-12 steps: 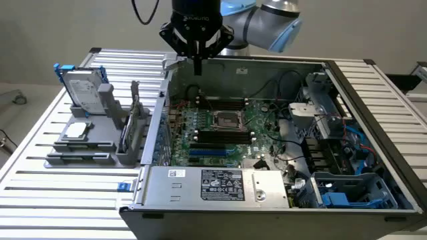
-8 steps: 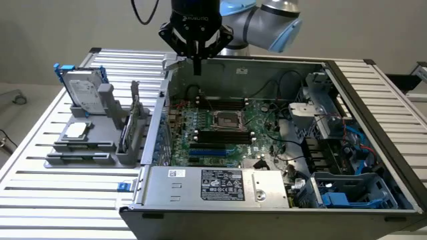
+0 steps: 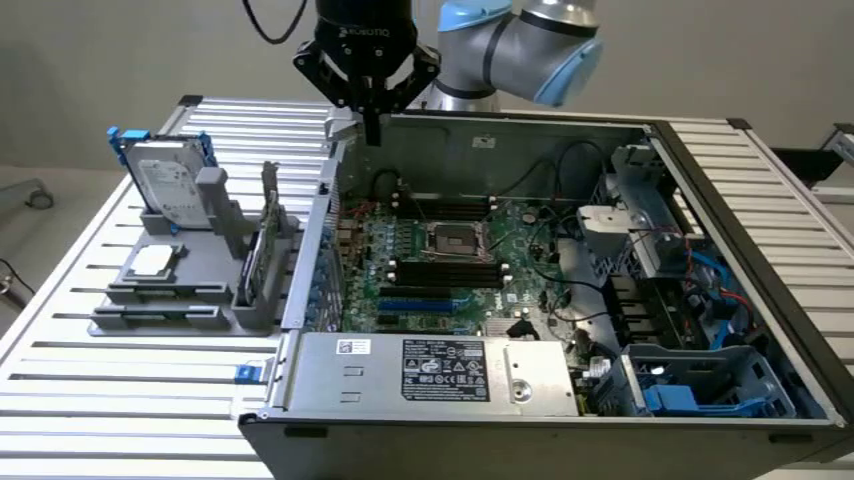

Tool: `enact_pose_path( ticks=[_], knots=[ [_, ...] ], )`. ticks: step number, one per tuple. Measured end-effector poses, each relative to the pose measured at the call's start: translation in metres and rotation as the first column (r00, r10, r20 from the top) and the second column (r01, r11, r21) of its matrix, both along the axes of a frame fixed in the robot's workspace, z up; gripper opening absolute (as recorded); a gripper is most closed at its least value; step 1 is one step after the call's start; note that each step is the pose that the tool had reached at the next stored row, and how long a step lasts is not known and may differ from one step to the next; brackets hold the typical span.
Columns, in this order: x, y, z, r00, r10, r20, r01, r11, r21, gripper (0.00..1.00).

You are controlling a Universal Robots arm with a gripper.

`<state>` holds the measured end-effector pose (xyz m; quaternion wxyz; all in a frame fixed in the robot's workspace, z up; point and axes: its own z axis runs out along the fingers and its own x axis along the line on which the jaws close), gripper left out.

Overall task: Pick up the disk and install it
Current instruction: 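Reach for the disk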

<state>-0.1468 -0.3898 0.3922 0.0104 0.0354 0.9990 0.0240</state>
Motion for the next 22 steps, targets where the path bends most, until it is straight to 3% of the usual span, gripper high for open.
enact_pose_path(
  ticks=[9,13,22],
  knots=[
    [-0.039,0.0173,-0.0004,1.0000,0.000,-0.0026,0.000,1.0000,-0.0004,0.11],
    [-0.054,0.0236,-0.0004,0.9999,0.000,-0.0112,0.000,1.0000,-0.0004,0.11],
    [-0.094,0.0335,-0.0004,0.9993,0.000,-0.0377,0.000,1.0000,-0.0004,0.11]
  ],
)
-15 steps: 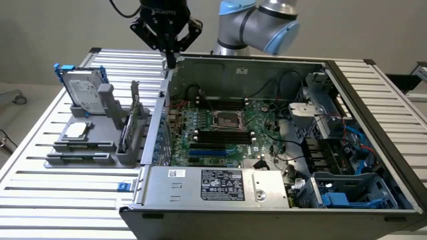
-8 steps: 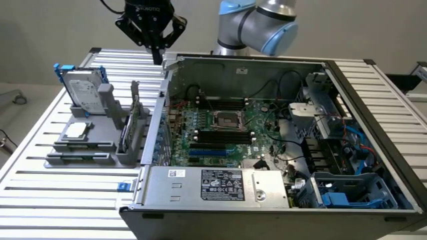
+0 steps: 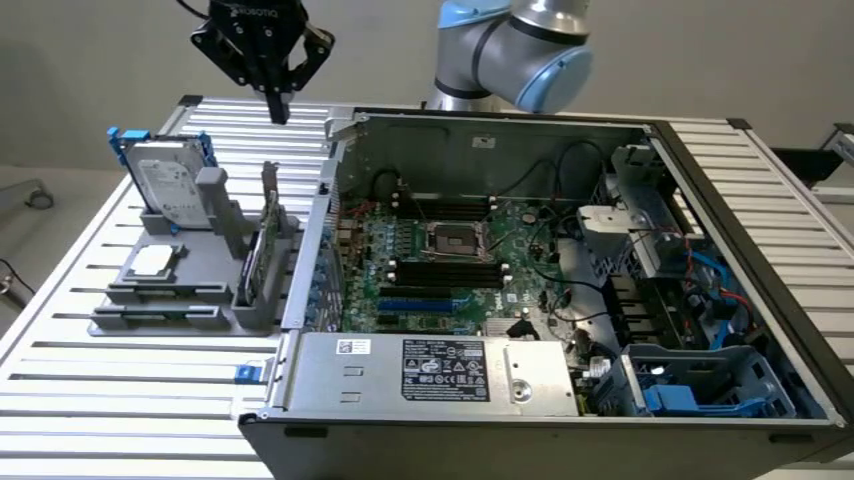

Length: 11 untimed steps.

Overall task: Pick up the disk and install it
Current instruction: 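Reach for the disk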

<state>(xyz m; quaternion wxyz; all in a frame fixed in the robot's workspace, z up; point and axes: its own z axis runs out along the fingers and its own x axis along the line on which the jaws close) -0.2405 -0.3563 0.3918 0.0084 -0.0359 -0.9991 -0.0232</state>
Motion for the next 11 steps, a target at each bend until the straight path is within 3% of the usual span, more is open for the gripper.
enact_pose_path(
  ticks=[6,11],
  knots=[
    [-0.027,0.0061,0.0000,0.9999,0.000,-0.0140,0.000,1.0000,0.0000,0.11],
    [-0.050,0.0116,-0.0001,0.9998,0.000,-0.0207,0.000,1.0000,-0.0001,0.11]
  ],
)
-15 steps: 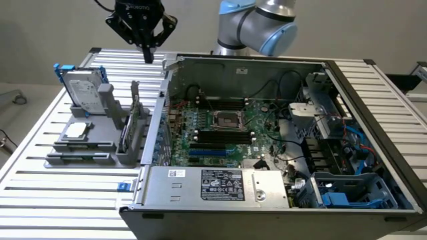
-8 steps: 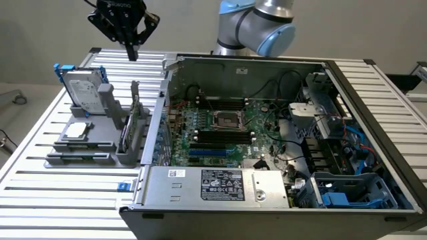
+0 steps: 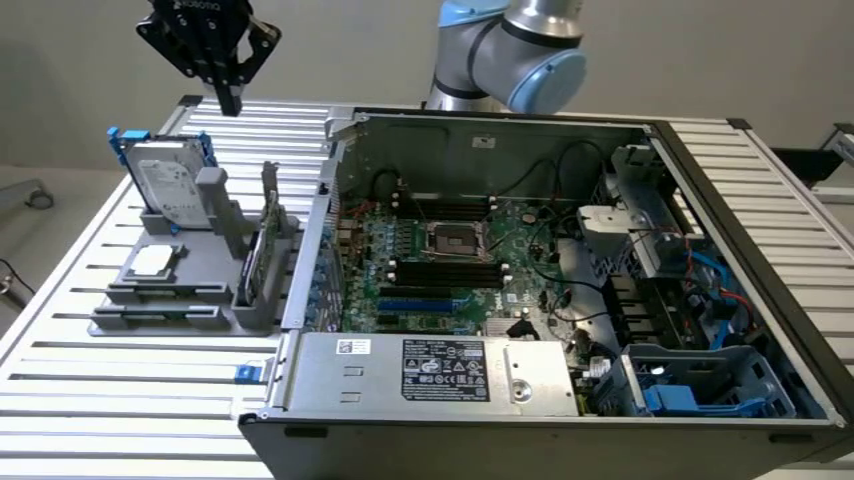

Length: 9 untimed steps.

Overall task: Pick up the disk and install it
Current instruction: 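Reach for the disk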

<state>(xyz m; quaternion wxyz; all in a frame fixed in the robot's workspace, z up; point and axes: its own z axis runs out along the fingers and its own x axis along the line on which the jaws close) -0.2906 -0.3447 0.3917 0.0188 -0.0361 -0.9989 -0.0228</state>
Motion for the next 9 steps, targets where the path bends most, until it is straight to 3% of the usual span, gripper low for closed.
enact_pose_path(
  ticks=[9],
  knots=[
    [-0.041,0.0110,-0.0017,1.0000,0.000,-0.0006,0.000,1.0000,0.0001,0.11]
  ],
)
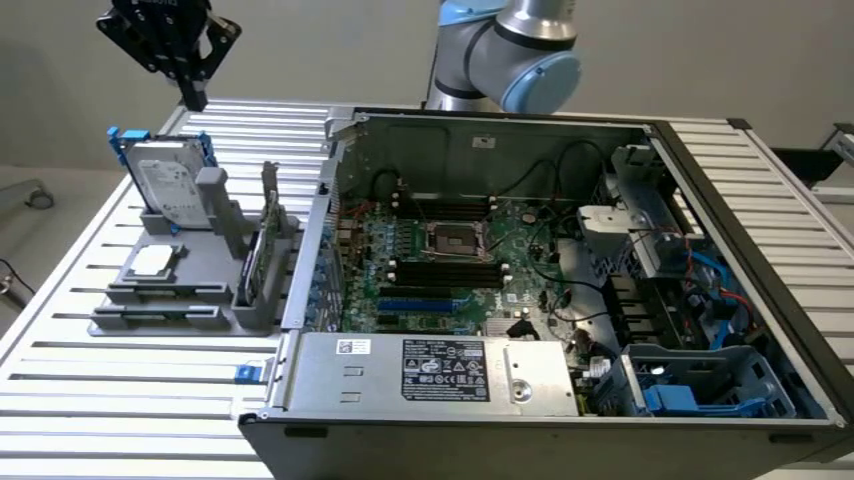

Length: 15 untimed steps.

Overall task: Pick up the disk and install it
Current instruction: 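Reach for the disk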

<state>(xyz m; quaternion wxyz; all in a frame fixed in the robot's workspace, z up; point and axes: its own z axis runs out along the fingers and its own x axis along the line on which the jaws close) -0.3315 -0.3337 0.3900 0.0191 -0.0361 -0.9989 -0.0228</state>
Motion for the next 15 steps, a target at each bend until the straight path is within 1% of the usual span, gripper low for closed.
enact_pose_path(
  ticks=[3,6,8,12,15],
  knots=[
    [-0.013,0.0044,-0.0005,1.0000,0.000,0.0000,0.000,1.0000,0.0000,0.11],
    [-0.027,0.0098,-0.0010,1.0000,0.000,0.0000,0.000,1.0000,0.0000,0.11],
    [-0.036,0.0138,-0.0013,1.0000,0.000,0.0000,0.000,1.0000,-0.0002,0.11],
    [-0.054,0.0233,-0.0018,1.0000,0.000,0.0000,0.000,1.0000,-0.0015,0.11],
    [-0.065,0.0300,-0.0021,1.0000,0.000,0.0000,0.000,1.0000,-0.0029,0.11]
  ],
)
